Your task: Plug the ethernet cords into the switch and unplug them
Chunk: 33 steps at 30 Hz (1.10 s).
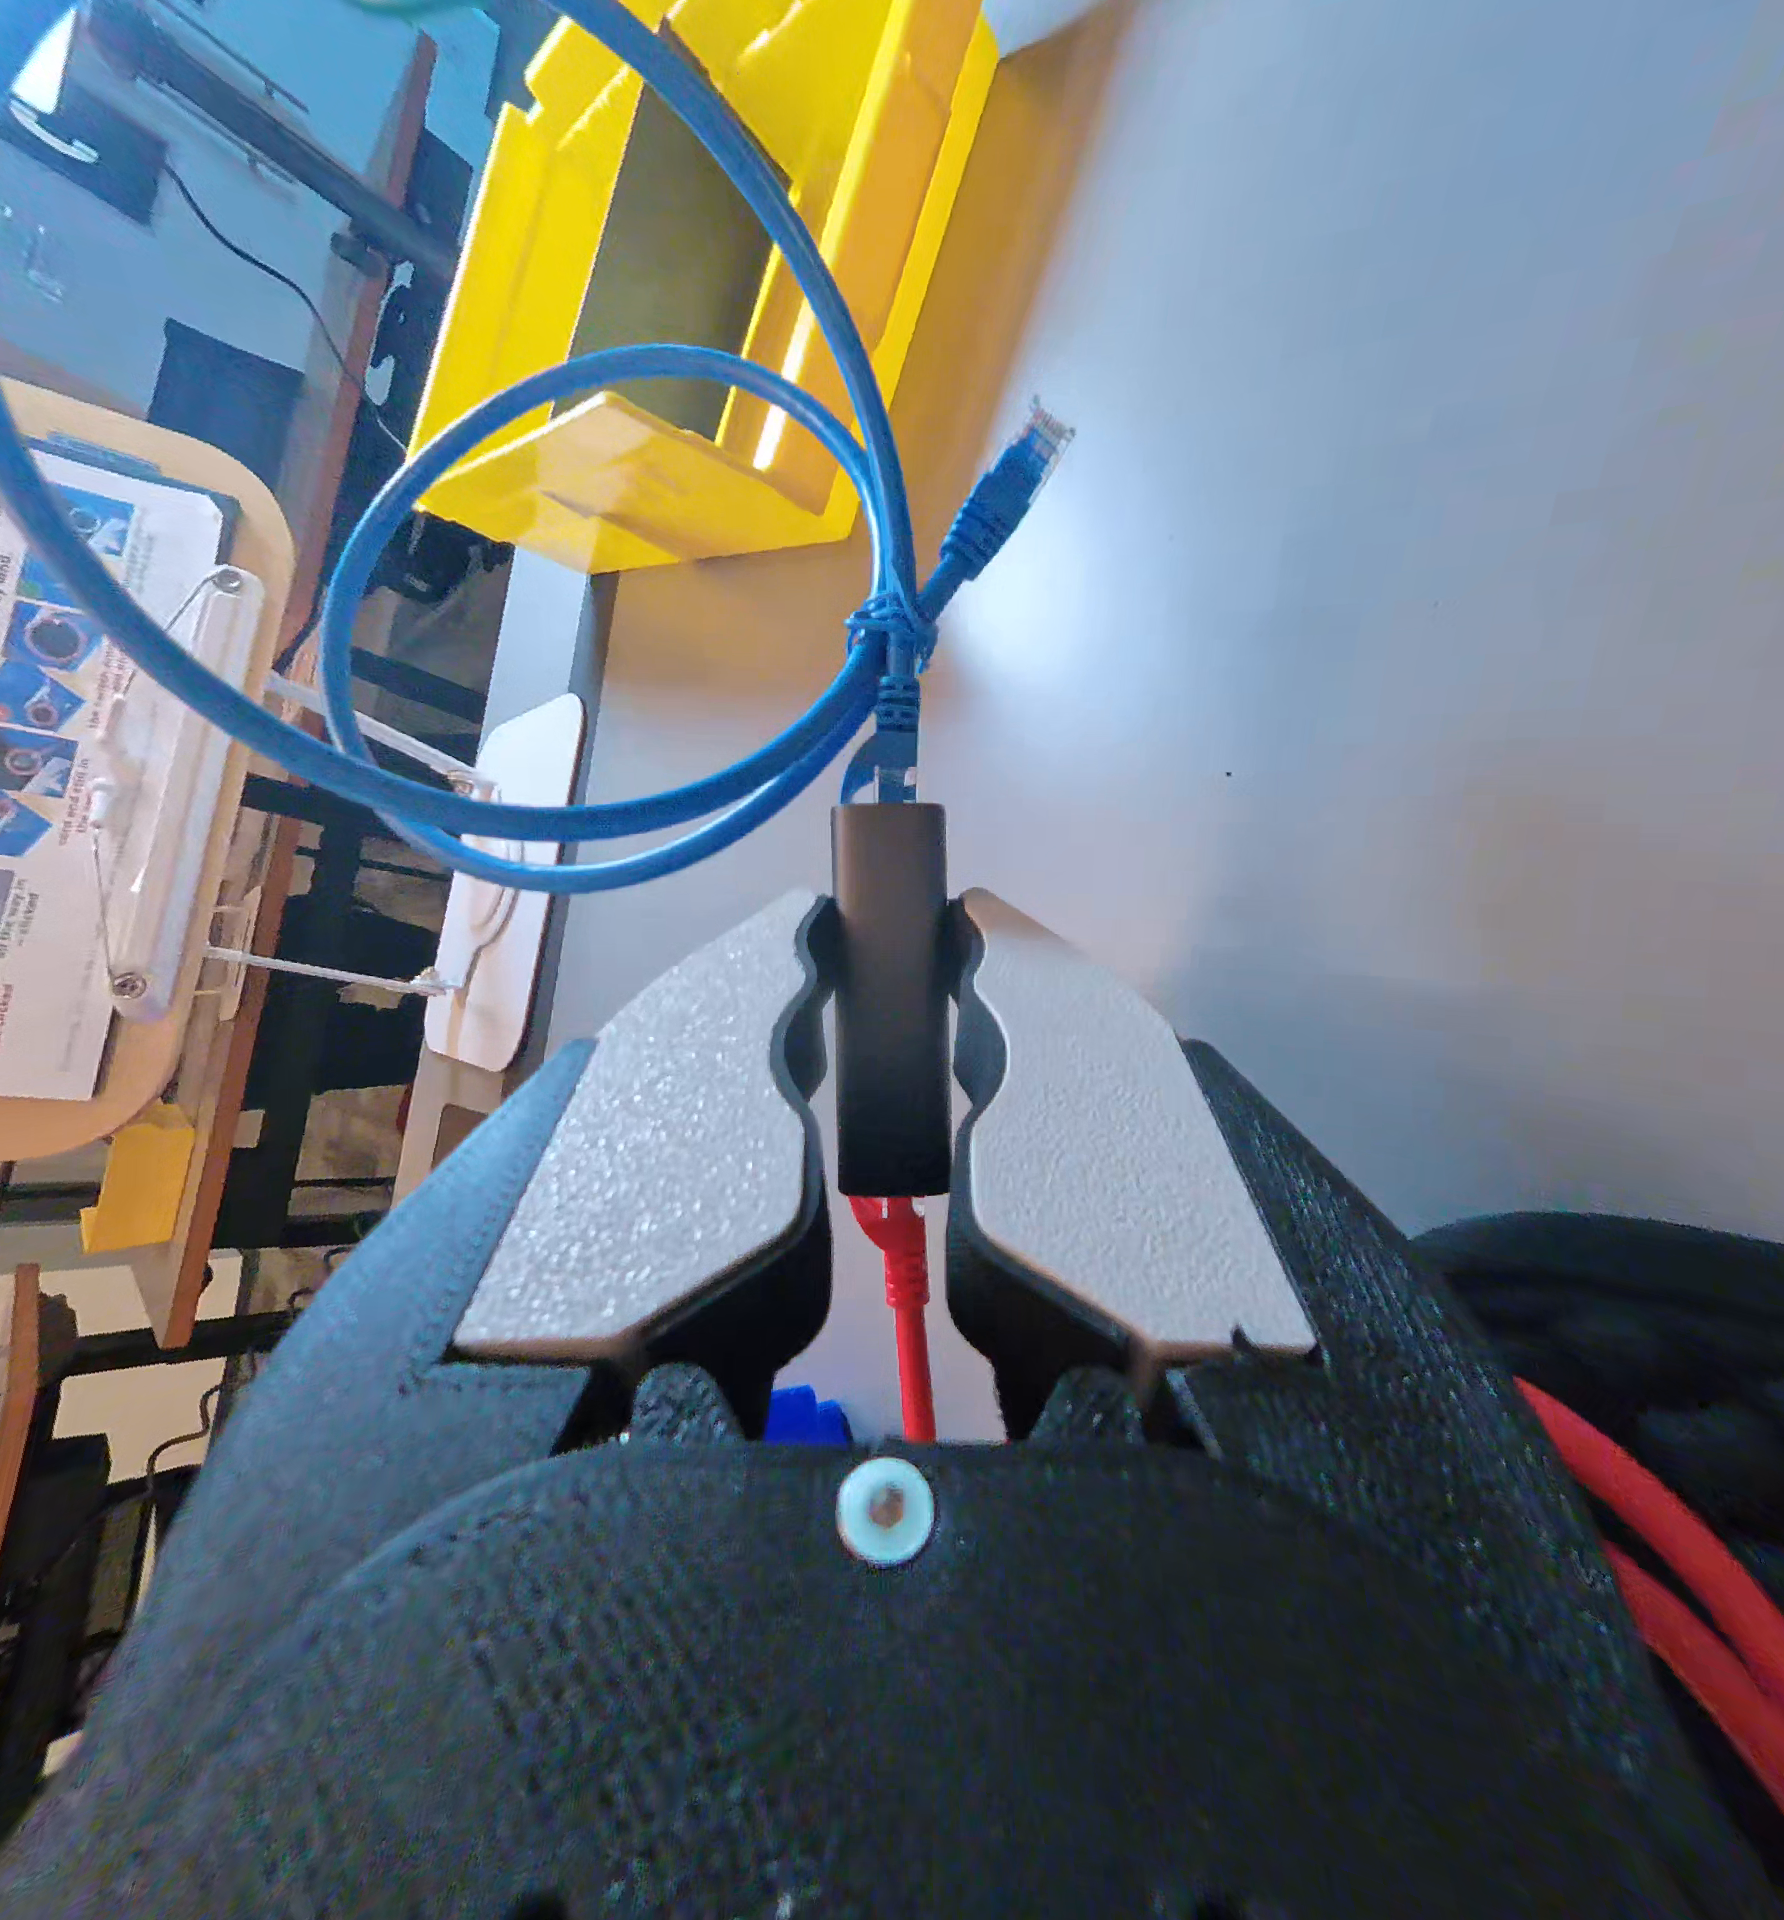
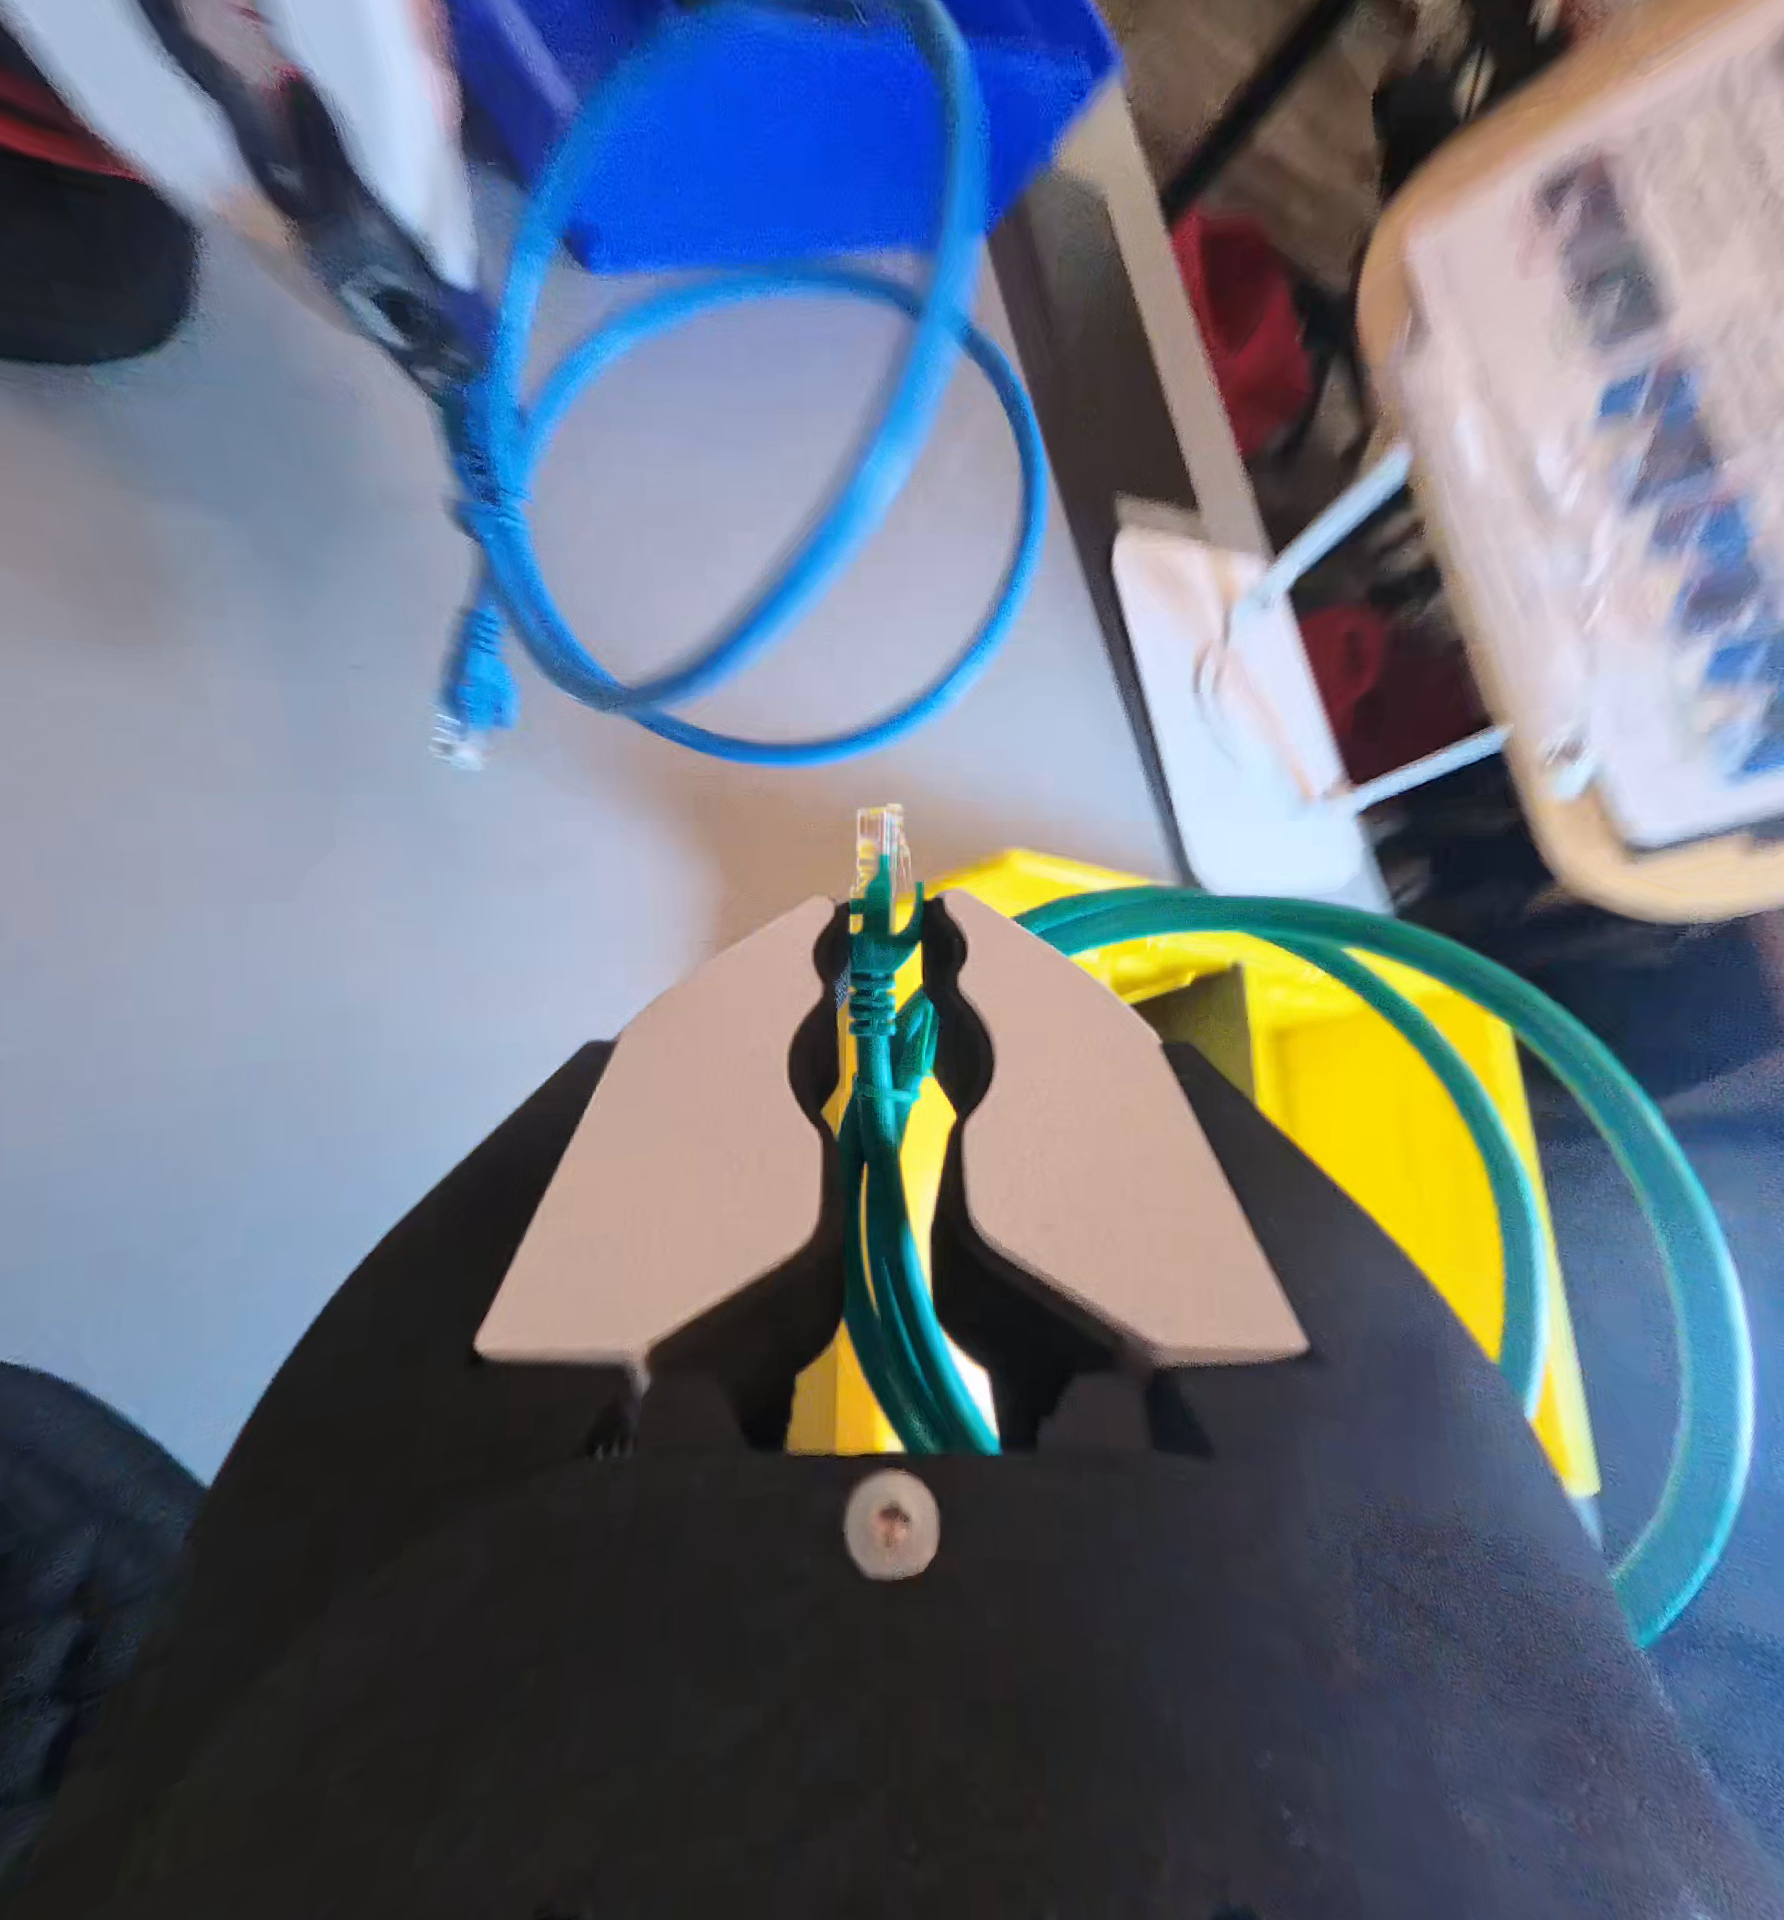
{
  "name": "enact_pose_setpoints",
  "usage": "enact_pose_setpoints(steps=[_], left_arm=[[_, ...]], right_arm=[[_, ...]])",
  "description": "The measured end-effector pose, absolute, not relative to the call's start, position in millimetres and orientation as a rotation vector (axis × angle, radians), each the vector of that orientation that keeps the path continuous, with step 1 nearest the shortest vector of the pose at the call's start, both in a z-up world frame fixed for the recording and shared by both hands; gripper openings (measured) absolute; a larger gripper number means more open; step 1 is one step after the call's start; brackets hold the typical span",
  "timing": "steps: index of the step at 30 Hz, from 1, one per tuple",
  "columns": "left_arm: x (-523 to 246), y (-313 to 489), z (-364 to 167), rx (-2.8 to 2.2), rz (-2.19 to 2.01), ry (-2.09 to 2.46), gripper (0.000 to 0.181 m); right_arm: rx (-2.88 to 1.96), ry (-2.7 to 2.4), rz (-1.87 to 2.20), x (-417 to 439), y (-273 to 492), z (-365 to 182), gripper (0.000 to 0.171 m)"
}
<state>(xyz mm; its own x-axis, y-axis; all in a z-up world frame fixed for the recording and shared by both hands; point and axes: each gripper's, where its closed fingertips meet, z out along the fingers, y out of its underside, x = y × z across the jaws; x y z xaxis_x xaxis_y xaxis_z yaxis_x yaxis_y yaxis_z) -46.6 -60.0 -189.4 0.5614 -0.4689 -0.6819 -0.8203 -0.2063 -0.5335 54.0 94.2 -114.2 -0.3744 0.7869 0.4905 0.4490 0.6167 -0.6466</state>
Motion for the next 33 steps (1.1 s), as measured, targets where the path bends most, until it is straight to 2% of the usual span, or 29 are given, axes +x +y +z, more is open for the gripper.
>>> enact_pose_setpoints(steps=[6,8,10,15,18,21,25,29,33], left_arm=[[-51,-56,-191,-1.836,0.483,1.02,0.021],[-54,-55,-194,-1.836,0.487,1.01,0.021],[-56,-55,-198,-1.848,0.478,1.007,0.021],[-56,-53,-204,-1.864,0.464,1.011,0.021],[-55,-52,-205,-1.866,0.472,1.006,0.021],[-55,-50,-204,-1.884,0.471,0.981,0.021],[-50,-49,-203,-1.884,0.453,0.968,0.021],[-44,-50,-207,-1.887,0.458,1.001,0.021],[-46,-50,-216,-1.919,0.481,1.036,0.021]], right_arm=[[-1.545,-1.901,0.472,15,198,-180,0.015],[-1.586,-1.866,0.417,8,210,-190,0.028],[-1.563,-1.798,0.446,2,207,-178,0.034],[-1.289,-1.66,0.699,-1,143,-104,0.035],[-1.038,-1.764,0.787,12,64,-82,0.024],[-0.862,-1.92,0.703,23,0,-96,0.023],[-0.794,-2.095,0.67,13,-51,-153,0.021],[-0.746,-2.124,0.438,-16,-40,-205,0.021],[-0.697,-2.129,0.292,-26,-32,-219,0.017]])
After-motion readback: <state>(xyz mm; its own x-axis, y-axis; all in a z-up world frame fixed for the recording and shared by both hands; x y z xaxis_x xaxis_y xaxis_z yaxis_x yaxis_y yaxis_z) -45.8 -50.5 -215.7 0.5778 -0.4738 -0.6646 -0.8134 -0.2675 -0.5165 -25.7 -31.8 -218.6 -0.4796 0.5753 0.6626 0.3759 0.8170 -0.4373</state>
